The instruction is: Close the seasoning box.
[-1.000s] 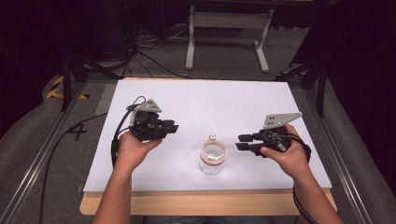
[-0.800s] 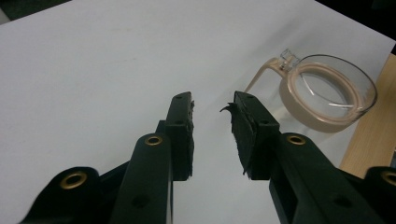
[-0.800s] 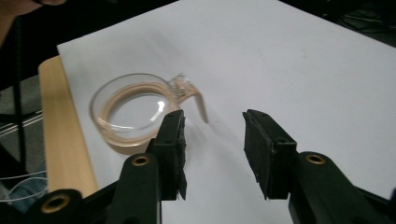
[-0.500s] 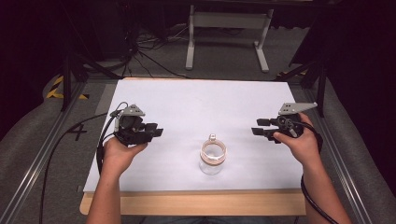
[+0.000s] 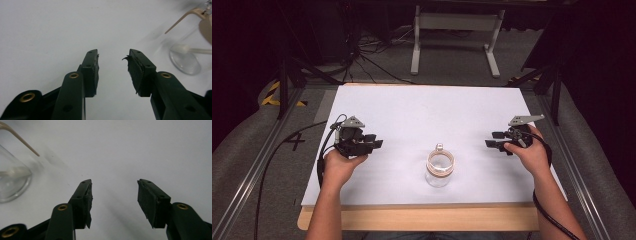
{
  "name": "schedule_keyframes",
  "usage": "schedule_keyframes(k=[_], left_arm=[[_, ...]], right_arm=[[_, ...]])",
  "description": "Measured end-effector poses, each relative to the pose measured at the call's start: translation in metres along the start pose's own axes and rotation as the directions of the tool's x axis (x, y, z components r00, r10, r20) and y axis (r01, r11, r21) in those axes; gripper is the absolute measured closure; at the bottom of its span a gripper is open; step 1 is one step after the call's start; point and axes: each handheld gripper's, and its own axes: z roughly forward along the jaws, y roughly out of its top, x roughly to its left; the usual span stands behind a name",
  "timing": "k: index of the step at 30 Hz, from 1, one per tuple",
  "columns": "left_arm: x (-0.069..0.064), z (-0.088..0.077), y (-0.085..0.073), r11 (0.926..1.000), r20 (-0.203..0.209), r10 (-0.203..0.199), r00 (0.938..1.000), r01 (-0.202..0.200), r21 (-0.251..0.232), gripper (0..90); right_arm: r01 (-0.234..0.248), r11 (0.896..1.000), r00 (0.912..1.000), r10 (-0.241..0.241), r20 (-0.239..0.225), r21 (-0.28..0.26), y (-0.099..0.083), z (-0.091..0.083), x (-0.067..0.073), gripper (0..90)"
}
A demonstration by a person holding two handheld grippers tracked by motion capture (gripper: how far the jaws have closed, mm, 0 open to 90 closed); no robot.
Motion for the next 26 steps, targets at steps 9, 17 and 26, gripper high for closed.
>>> schedule_keyframes(k=[9, 17, 26], left_arm=[[0.018, 0.022, -0.021, 0.9988, -0.008, -0.041, 0.9991, 0.041, 0.025, 60.1], [0.021, 0.035, -0.027, 0.9967, -0.026, -0.039, 0.9989, 0.040, 0.070, 58.9], [0.018, 0.037, -0.024, 0.9972, -0.022, -0.024, 0.9995, 0.025, 0.070, 57.2]], right_arm=[[-0.025, 0.999, 0.9996, 0.025, -0.014, 0.038, -0.025, 0.023, -0.017, 45.4], [-0.029, 1.000, 0.9996, 0.029, -0.001, -0.001, -0.032, 0.025, -0.020, 45.0], [-0.024, 1.000, 0.9997, 0.024, 0.008, -0.007, -0.031, 0.022, -0.019, 44.7]])
